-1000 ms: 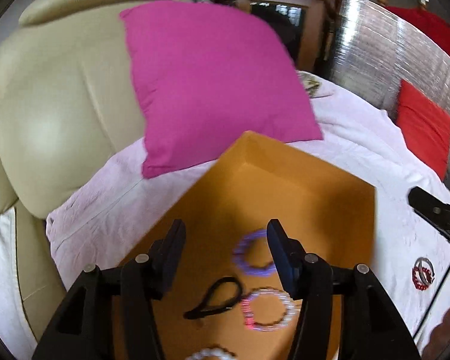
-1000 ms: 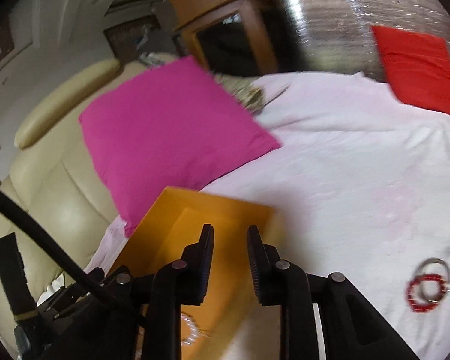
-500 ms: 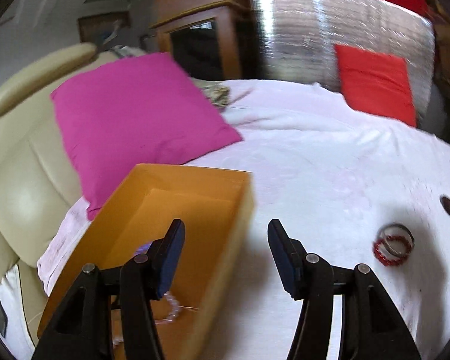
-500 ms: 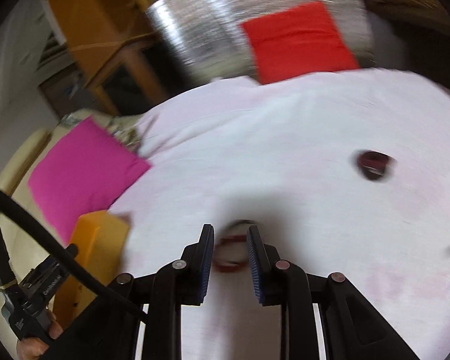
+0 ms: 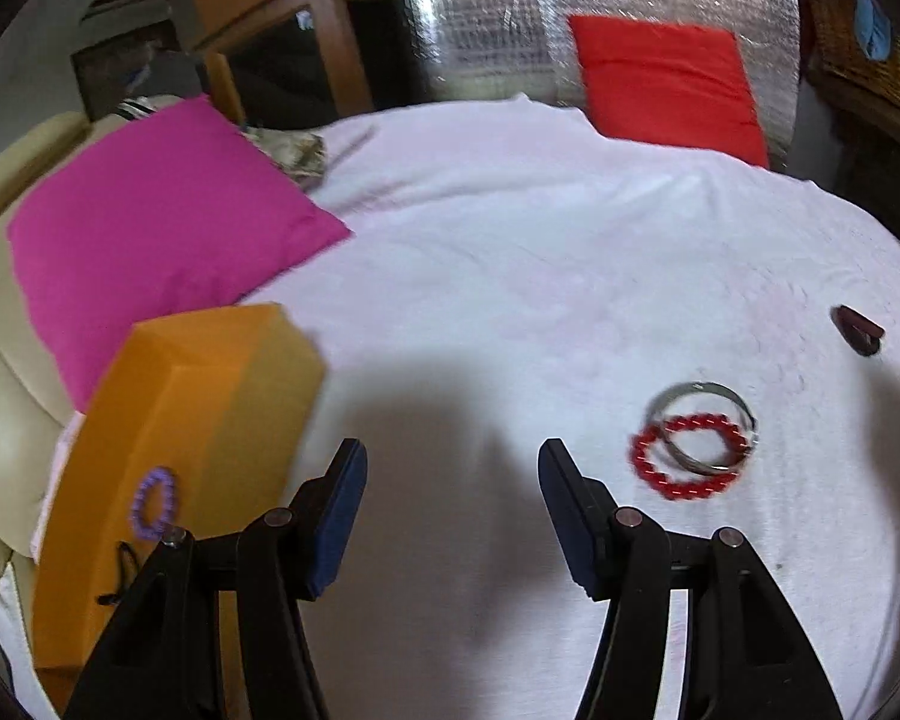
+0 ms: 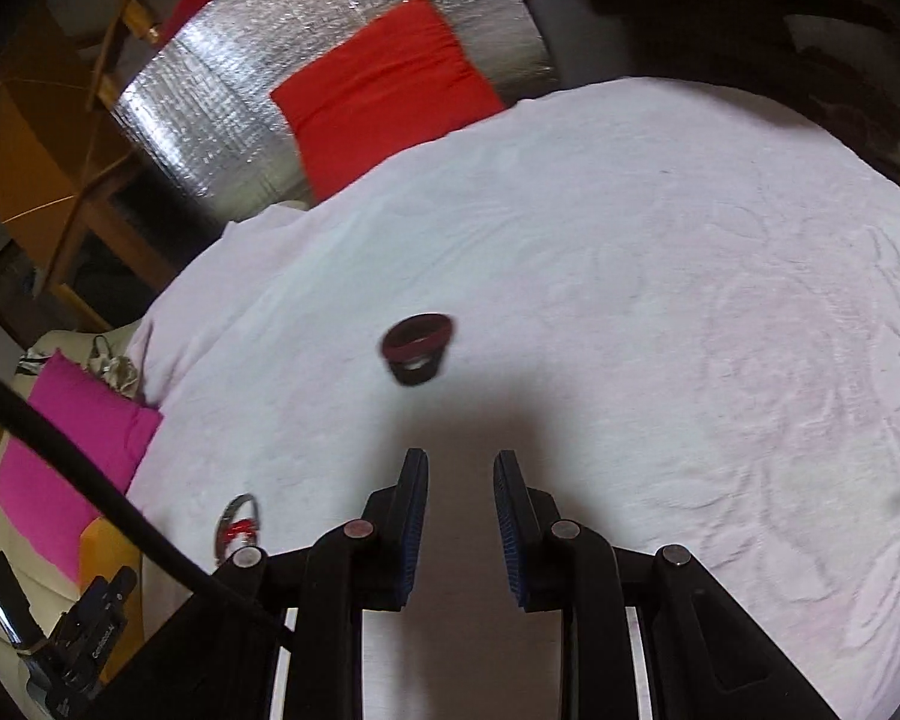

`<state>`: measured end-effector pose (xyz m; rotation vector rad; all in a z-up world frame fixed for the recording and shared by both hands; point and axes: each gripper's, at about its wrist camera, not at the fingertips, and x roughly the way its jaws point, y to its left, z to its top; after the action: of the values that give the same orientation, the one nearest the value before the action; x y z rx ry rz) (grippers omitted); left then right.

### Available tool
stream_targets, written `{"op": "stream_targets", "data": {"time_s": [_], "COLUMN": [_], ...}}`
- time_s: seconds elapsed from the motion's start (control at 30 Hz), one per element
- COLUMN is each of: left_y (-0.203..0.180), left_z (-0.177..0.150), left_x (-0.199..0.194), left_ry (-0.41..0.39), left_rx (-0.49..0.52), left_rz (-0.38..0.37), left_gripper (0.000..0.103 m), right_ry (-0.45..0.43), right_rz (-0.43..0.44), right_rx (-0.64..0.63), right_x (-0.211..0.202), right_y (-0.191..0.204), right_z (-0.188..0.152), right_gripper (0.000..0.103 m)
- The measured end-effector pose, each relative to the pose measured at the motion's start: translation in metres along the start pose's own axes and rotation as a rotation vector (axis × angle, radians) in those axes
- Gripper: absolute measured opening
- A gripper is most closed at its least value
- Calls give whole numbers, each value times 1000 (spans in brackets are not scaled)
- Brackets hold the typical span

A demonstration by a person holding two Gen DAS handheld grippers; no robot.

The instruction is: Organize jewelry

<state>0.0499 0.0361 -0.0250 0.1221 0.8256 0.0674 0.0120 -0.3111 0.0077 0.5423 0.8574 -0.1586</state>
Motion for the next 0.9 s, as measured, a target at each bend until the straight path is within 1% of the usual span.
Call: {"op": "stream_targets", "data": {"time_s": [0.1, 0.27, 0.33, 0.43, 0.6, 0.77, 0.83, 0.87, 0.9], "left_y": [-9, -14, -12, -11, -21, -35, -40, -44, -48], "left_z": [0, 3, 4, 5, 9, 18, 19, 19, 19], "left_x": [8, 21, 25, 28, 36, 53, 60, 63, 66], "left_ry": [27, 57, 64, 65, 69, 60, 76, 87, 96], "left_rx": [-8, -19, -24, -45, -62, -31, -28, -23, -13], "left_rz": [-30, -51, -65, -117, -274, -325, -364, -387, -406], "left_gripper": [60, 60, 60, 60, 60, 60, 60, 60, 57], "right_ry": [6, 25, 36, 32, 24, 27, 21, 15, 10], "right_rz": [6, 17, 37, 79, 165, 245, 268, 271, 272], "right_rx": [23, 46, 46, 64, 127, 256, 310, 338, 356], "right_x": [-4, 2, 4, 7, 18, 30, 35, 38, 41], "right_y": [-18, -23, -20, -16, -14, -30, -36, -40, -42], "right_z": [1, 1, 1, 3, 12, 22, 28, 31, 34], "right_gripper": [25, 25, 25, 25, 25, 25, 29, 35, 41]}}
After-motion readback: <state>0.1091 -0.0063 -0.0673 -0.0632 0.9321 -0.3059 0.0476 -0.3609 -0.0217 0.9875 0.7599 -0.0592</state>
